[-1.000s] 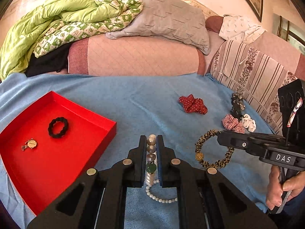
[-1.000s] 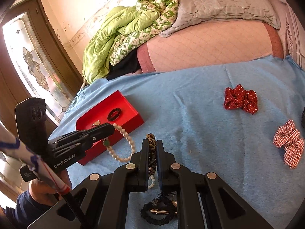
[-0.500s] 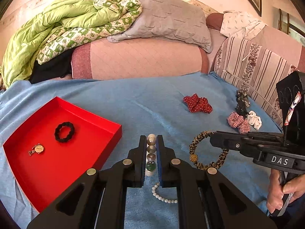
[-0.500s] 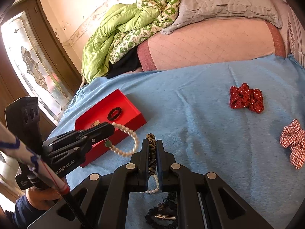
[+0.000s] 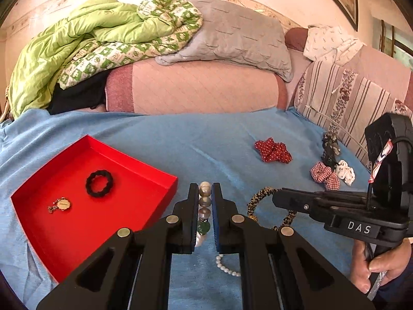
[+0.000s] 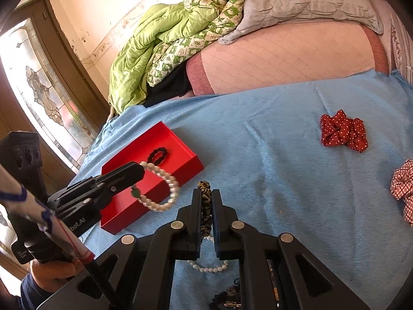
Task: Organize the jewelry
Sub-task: 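Carry both bracelets over the red tray while both tools open to drop them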
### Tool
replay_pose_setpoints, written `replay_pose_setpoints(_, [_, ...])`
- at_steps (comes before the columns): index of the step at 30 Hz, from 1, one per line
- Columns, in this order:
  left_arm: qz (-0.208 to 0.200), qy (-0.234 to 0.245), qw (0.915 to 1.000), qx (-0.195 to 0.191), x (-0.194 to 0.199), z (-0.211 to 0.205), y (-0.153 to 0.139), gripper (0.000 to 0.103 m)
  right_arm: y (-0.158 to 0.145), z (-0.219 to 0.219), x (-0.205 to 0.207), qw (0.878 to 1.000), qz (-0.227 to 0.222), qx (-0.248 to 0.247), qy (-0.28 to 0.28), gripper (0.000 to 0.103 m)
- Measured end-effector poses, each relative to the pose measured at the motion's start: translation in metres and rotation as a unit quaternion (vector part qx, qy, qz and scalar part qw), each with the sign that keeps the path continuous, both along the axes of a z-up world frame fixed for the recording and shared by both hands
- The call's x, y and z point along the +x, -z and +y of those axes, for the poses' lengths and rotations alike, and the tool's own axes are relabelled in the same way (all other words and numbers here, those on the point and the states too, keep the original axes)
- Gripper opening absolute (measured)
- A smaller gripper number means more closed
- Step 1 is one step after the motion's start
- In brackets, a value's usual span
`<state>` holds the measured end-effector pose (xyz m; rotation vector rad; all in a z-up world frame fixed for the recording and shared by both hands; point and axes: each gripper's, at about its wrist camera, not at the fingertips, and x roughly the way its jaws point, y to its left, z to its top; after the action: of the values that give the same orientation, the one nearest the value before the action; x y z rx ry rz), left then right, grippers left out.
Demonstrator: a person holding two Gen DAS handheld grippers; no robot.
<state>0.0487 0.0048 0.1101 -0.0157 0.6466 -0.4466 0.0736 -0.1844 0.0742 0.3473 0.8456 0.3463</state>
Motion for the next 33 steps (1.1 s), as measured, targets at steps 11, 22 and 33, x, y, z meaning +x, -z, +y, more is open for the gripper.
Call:
replay_pose_setpoints(11, [-0.011,-0.063,0.9972,-0.038,0.011,0.058,-0.014,0.009,-0.005,0.008,0.011,0.999,-0.010,0.031,0.007,0.008])
replay_pose_setpoints(22, [0.015,-0.136,0.9897,-0.042,0.026,0.123,-0.004,0.009,-0.024,0.060,0.022,0.999,-0.020,0.027,-0.031,0.008])
replay_pose_setpoints(33, [0.054,-0.168,0.9827,-0.055,0.038,0.154,0.016,0.009,-0.002,0.142,0.078,0.996,0.026,0.032,-0.081,0.008])
